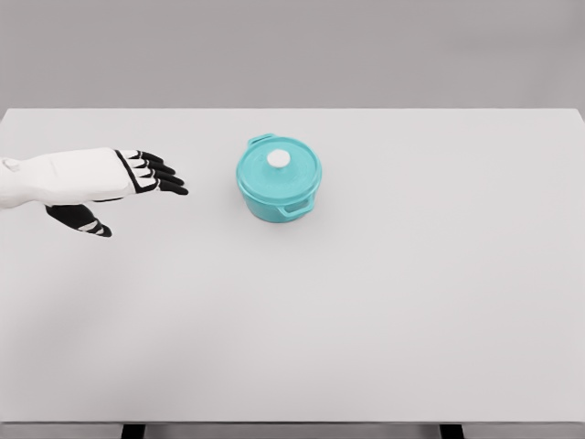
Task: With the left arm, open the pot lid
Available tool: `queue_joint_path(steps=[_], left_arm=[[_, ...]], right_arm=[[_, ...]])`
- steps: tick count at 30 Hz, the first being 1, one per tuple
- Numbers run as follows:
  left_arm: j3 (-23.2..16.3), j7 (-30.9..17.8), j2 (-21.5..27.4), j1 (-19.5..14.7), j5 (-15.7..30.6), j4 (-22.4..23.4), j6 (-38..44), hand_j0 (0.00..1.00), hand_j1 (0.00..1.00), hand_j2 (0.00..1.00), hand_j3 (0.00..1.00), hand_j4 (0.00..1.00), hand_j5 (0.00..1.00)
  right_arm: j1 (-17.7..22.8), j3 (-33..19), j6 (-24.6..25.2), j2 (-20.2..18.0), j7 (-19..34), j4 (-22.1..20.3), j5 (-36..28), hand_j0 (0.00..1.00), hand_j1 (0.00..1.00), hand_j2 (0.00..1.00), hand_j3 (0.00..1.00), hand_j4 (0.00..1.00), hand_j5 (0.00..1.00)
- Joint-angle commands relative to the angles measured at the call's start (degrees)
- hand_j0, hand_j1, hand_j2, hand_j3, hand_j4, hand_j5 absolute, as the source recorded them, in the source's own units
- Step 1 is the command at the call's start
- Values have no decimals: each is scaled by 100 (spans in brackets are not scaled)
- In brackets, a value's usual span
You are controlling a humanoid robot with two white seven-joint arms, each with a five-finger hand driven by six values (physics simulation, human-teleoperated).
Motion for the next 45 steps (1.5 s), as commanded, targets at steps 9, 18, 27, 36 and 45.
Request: queue_joint_path(steps=[9,18,27,36,45], left_arm=[[-28,3,-31,9,44,0,70,100,100,100,100,100,100],[-1531,3,-330,-1582,96,17,-28,100,100,100,100,100,100],[-1979,3,-1226,-2575,70,324,255,100,100,100,100,100,100],[-2454,3,-2000,-2979,-88,993,1134,100,100,100,100,100,100],[-2867,3,-2861,-3190,-695,1661,1494,100,100,100,100,100,100]], right_arm=[[9,-5,42,-1,-2,41,-6,100,100,100,100,100,100],[9,-5,33,-1,-2,41,-6,100,100,100,100,100,100],[9,-5,42,-1,-11,41,-6,100,100,100,100,100,100],[9,-5,42,-1,-11,41,-6,100,100,100,100,100,100],[9,-5,42,-1,-11,41,-6,100,100,100,100,100,100]])
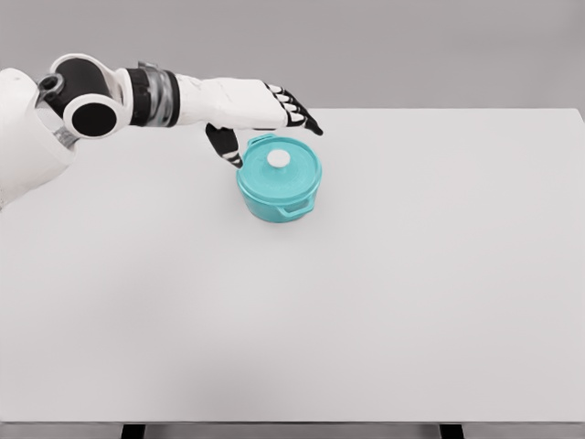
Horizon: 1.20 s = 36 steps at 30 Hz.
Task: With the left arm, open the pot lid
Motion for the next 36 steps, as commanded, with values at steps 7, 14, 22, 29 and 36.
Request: queue_joint_path(steps=[7,14,22,29,36], left_arm=[[-176,2,-431,-9,-545,882,-6,100,100,100,100,100,100],[-176,2,-572,-9,-581,1006,-32,99,99,99,99,99,99],[-264,2,-686,0,-581,1015,-23,87,87,87,87,87,87],[-317,2,-756,0,-581,1076,-23,83,83,83,83,83,83],[-334,2,-879,9,-598,1305,-23,83,83,83,83,83,83]], right_arm=[[0,2,-1,-1,2,3,-1,100,100,100,100,100,100],[0,2,-1,-1,2,3,-1,100,100,100,100,100,100],[0,2,-1,-1,2,3,-1,100,100,100,100,100,100],[0,2,-1,-1,2,-6,-1,100,100,100,100,100,100],[0,2,-1,-1,2,-6,-1,100,100,100,100,100,100]])
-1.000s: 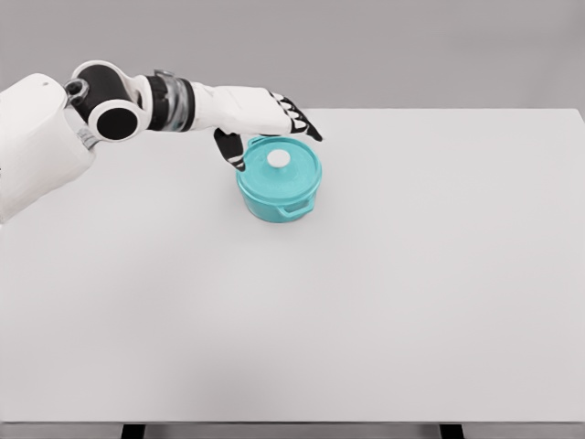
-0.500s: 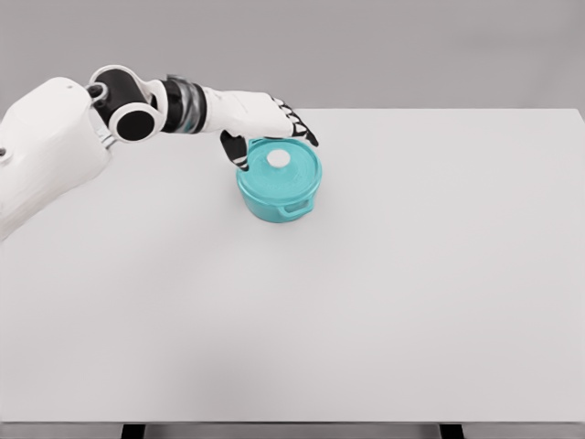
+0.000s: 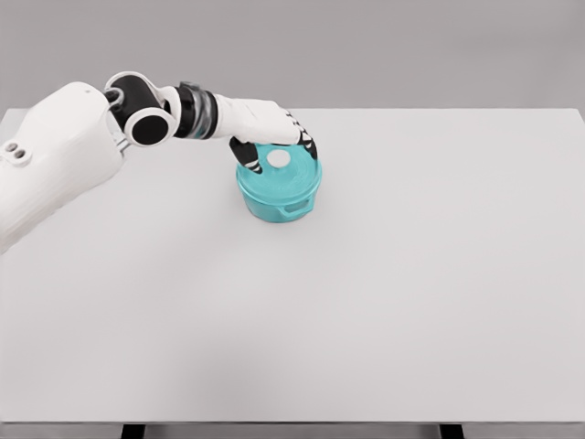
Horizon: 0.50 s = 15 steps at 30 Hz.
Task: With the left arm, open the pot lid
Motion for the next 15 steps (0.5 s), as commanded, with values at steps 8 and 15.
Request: queue_joint_path(steps=[8,15], left_arm=[[-6,2,-69,0,-126,139,17,83,83,83,83,83,83],[-6,2,-78,-9,-143,165,17,83,83,83,83,83,83]], right_arm=[[0,2,-1,-1,2,2,-1,100,100,100,100,100,100],[0,2,-1,-1,2,2,-1,100,100,100,100,100,100]])
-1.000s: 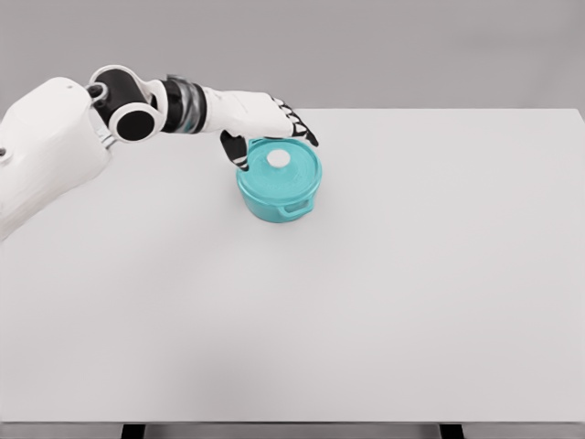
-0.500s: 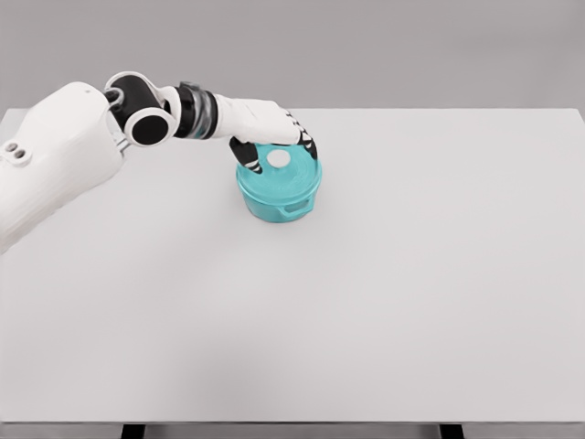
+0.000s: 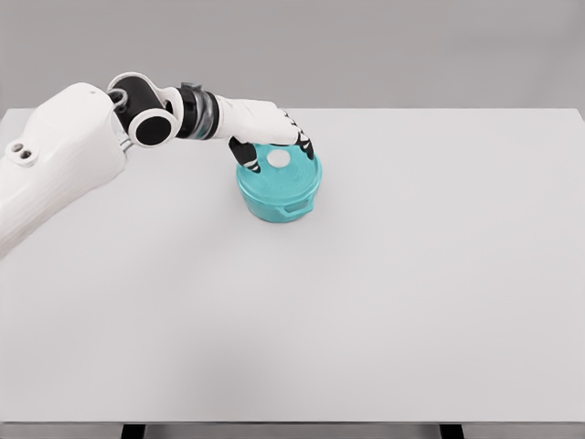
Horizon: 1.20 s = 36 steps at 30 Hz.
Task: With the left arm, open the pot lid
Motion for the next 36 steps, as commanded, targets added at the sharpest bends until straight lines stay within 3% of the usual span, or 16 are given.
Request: queue_joint_path(steps=[1,5,20,32,36], left_arm=[[1,2,-3,-9,8,5,8,83,83,83,83,83,83],[0,2,-3,0,8,5,8,73,73,73,73,73,73],[-79,2,-3,9,8,5,8,73,73,73,73,73,73],[-158,2,-29,18,8,22,8,66,66,66,66,66,66],[-158,2,-29,18,8,22,-1,56,56,56,56,56,56]], right_arm=[[0,2,-1,-1,2,4,-1,100,100,100,100,100,100],[0,2,-1,-1,2,-5,-1,100,100,100,100,100,100],[0,2,-1,-1,2,4,-1,100,100,100,100,100,100],[0,2,-1,-1,2,4,-1,100,100,100,100,100,100],[0,2,-1,-1,2,4,-1,100,100,100,100,100,100]])
